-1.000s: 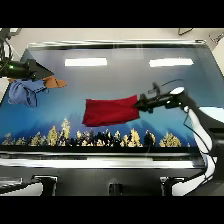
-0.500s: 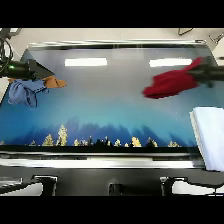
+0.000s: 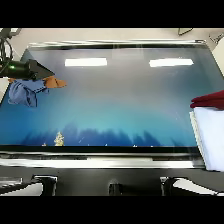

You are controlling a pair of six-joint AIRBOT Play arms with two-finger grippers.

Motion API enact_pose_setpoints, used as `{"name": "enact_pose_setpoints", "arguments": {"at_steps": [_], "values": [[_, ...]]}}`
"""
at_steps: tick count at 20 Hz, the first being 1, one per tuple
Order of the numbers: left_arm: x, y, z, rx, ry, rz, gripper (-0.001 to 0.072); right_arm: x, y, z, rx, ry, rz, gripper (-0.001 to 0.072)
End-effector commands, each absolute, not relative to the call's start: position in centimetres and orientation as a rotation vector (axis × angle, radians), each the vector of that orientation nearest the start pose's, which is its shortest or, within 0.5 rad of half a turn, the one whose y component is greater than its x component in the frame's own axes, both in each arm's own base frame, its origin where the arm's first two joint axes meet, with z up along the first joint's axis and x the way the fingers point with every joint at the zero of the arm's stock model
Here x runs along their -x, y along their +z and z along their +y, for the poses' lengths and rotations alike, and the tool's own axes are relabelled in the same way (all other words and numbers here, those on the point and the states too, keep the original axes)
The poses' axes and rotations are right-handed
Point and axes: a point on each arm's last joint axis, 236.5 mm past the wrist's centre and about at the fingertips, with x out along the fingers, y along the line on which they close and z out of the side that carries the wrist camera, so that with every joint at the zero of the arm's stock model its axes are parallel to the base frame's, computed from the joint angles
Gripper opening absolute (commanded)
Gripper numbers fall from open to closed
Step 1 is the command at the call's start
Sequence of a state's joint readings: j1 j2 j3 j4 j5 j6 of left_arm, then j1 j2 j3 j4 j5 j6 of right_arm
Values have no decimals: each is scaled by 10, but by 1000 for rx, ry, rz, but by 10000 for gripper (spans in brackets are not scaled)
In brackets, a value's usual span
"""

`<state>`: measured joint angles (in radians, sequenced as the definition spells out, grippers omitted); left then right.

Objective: Fold the clothes and pants, and hang the long-sleeved shirts on hangers.

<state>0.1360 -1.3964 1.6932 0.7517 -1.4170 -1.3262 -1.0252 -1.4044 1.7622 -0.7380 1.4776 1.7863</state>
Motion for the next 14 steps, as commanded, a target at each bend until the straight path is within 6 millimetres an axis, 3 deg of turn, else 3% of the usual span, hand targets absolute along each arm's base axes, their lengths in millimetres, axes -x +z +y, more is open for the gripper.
{"name": "enact_pose_setpoints", "arguments": {"at_steps": [1, 4, 10, 14], "values": [[-435, 207, -113, 401, -648, 920, 22, -312, 228, -270, -1261, -375, 640, 37], [-436, 207, -113, 395, -651, 915, 22, -276, 209, -260, -1269, -416, 787, 37], [-436, 207, -113, 392, -652, 914, 23, -180, 124, -272, -1188, -801, 1165, 38], [-436, 207, -113, 393, -652, 914, 23, -146, 72, -256, -1211, -890, 1301, 38]]}}
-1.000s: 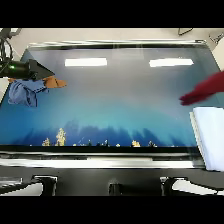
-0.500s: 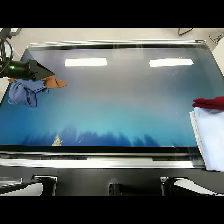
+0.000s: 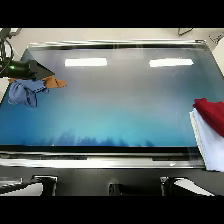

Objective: Fold the clothes and pants, and hang the long-sleeved shirts on hangers.

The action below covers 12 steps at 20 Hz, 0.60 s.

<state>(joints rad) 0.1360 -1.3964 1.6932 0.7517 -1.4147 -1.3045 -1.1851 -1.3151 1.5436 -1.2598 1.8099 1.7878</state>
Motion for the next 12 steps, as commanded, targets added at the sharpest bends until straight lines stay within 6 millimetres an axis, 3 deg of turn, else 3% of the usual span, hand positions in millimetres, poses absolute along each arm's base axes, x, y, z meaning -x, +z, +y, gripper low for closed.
{"name": "enact_pose_setpoints", "arguments": {"at_steps": [1, 5, 8, 9, 10, 11, 12], "values": [[-436, 207, -113, 393, -652, 914, 22, -142, 59, -252, -1219, -897, 1314, 38], [-436, 207, -113, 392, -652, 914, 22, -129, 18, -239, -1237, -914, 1379, 42], [-436, 207, -113, 393, -652, 914, 22, -125, 5, -237, -1236, -926, 1389, 45], [-436, 207, -113, 393, -652, 914, 22, -124, 5, -239, -1230, -932, 1388, 96], [-436, 207, -113, 393, -652, 914, 23, -124, 5, -239, -1227, -932, 1388, 206], [-436, 207, -113, 393, -652, 914, 22, -124, 5, -240, -1216, -922, 1390, 349], [-436, 207, -113, 394, -651, 914, 22, -126, 9, -241, -1185, -890, 1390, 560]]}}
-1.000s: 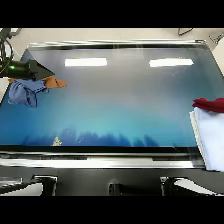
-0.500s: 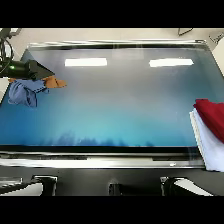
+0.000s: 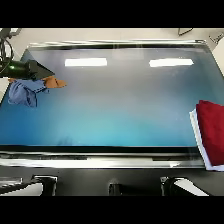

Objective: Fold the clothes and pants, and hang the long-sleeved shirts on hangers.

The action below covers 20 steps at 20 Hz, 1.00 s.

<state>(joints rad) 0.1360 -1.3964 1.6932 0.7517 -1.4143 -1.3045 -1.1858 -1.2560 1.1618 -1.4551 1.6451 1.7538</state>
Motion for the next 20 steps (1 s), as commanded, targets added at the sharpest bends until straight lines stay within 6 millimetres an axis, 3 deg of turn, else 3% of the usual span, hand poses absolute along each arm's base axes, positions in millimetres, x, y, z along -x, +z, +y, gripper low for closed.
{"name": "enact_pose_setpoints", "arguments": {"at_steps": [1, 2, 3, 4, 5, 6, 7, 8, 9, 10, 11, 12, 13, 14, 16, 17, 18, 20], "values": [[-435, 209, -113, 404, -651, 913, 23, -134, 18, -248, -1142, -854, 1357, 653], [-434, 217, -117, 440, -657, 905, 22, -153, 38, -261, -1107, -816, 1270, 676], [-434, 235, -123, 465, -683, 869, 22, -186, 74, -279, -1043, -745, 1112, 713], [-436, 262, -128, 465, -711, 798, 22, -224, 122, -301, -969, -678, 906, 712], [-442, 296, -129, 438, -712, 692, 21, -267, 190, -320, -878, -613, 654, 711], [-450, 330, -125, 380, -681, 570, 21, -299, 257, -325, -764, -544, 454, 708], [-461, 352, -112, 298, -595, 477, 20, -327, 320, -315, -633, -473, 295, 704], [-476, 362, -88, 216, -438, 424, 20, -348, 363, -293, -528, -412, 205, 698], [-488, 356, -60, 176, -269, 423, 20, -371, 388, -260, -467, -340, 161, 697], [-495, 339, -35, 146, -124, 464, 20, -391, 391, -224, -436, -262, 183, 695], [-496, 310, -20, 122, -25, 540, 21, -409, 370, -183, -401, -180, 291, 694], [-492, 271, -18, 105, 6, 653, 34, -421, 335, -150, -386, -134, 433, 692], [-483, 225, -24, 108, 2, 792, 231, -427, 286, -118, -409, -113, 619, 689], [-468, 180, -30, 140, 17, 942, 682, -424, 235, -89, -430, -100, 811, 690], [-419, 92, -40, 139, 3, 1248, 708, -401, 141, -27, -429, -21, 1170, 693], [-399, 62, -46, 141, -10, 1333, 708, -393, 113, -5, -427, 9, 1260, 692], [-382, 38, -52, 143, -25, 1377, 707, -387, 94, 11, -411, 32, 1310, 692], [-363, 11, -56, 137, -29, 1397, 707, -378, 72, 25, -351, 38, 1365, 695]]}}
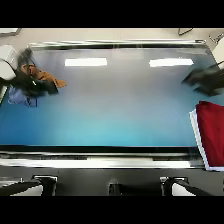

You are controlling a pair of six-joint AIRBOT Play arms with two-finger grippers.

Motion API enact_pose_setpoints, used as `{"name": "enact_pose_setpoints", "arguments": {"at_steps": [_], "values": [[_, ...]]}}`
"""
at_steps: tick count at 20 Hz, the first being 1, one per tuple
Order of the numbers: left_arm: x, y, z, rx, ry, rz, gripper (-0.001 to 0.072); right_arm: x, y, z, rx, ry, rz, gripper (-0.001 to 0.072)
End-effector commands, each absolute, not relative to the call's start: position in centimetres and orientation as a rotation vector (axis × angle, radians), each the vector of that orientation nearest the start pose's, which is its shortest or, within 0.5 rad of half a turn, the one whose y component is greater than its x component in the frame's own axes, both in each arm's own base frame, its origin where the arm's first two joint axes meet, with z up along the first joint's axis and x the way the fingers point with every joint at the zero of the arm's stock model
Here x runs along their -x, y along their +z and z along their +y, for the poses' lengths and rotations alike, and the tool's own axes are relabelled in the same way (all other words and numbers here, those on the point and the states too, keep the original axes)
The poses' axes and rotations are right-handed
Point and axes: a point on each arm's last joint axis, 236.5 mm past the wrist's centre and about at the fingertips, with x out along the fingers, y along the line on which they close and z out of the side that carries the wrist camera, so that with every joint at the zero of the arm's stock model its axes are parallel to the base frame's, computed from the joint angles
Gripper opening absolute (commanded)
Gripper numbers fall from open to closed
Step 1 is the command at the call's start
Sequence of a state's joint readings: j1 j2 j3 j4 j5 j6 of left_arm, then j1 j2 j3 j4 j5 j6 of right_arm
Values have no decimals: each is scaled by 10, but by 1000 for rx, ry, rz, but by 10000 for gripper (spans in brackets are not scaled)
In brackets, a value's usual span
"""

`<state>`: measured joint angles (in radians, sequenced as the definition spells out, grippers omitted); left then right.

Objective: Fold the clothes and pants, and hang the long-sleeved shirts on hangers.

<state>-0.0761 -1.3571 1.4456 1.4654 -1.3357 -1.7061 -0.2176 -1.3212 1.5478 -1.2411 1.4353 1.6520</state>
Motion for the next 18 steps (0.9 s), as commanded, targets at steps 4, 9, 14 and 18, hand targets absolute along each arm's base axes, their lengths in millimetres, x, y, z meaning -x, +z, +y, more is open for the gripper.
{"name": "enact_pose_setpoints", "arguments": {"at_steps": [4, 9, 14, 18], "values": [[-351, -5, -53, 125, -17, 1456, 707, -365, 67, 28, -302, 38, 1421, 692], [-351, -5, -54, 124, -18, 1458, 708, -367, 67, 28, -303, 37, 1414, 692], [-351, -5, -54, 124, -18, 1458, 707, -367, 67, 28, -303, 37, 1414, 692], [-351, -5, -54, 124, -18, 1458, 707, -367, 67, 28, -303, 37, 1414, 692]]}}
